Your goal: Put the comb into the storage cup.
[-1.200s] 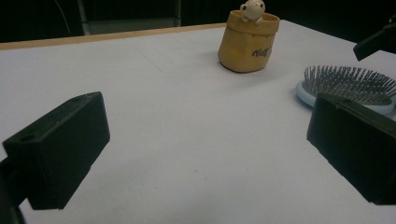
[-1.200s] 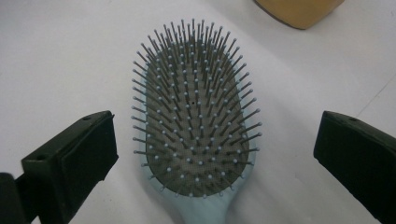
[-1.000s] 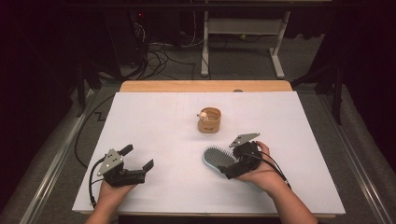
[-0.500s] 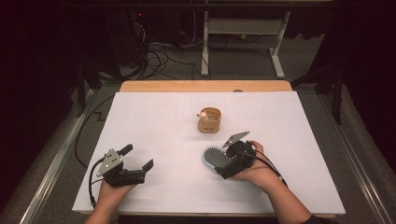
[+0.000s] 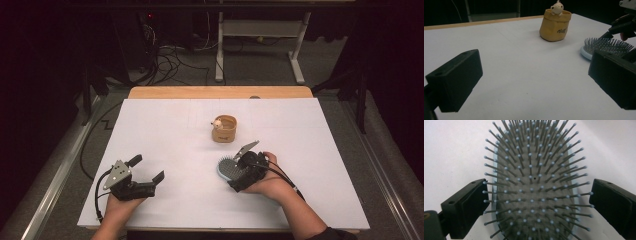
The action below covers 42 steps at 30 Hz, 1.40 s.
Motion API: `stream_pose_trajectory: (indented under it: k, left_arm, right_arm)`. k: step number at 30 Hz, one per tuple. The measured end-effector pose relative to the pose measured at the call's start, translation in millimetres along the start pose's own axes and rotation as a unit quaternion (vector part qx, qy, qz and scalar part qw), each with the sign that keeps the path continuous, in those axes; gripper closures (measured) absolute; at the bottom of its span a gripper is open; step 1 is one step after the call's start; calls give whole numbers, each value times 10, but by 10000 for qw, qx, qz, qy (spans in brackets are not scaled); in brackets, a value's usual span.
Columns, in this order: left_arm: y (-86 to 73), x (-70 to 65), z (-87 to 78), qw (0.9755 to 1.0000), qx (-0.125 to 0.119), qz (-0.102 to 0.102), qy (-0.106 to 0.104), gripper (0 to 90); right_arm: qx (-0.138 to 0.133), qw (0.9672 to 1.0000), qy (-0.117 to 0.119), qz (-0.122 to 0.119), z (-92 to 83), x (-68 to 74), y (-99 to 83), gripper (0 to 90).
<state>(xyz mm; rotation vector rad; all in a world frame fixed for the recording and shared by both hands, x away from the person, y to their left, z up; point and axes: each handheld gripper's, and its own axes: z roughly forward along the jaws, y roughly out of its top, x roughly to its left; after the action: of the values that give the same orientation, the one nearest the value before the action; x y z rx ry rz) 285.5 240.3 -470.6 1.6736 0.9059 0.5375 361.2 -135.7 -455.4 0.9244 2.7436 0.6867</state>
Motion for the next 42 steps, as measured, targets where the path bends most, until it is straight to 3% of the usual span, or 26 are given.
stream_pose_trajectory:
  k: [42]
  left_arm:
    - [-4, 34, -12, 10000, -42, -40, 50, 0]
  right_arm:
    - [91, 9998, -39, -171, 62, -7, 53, 120]
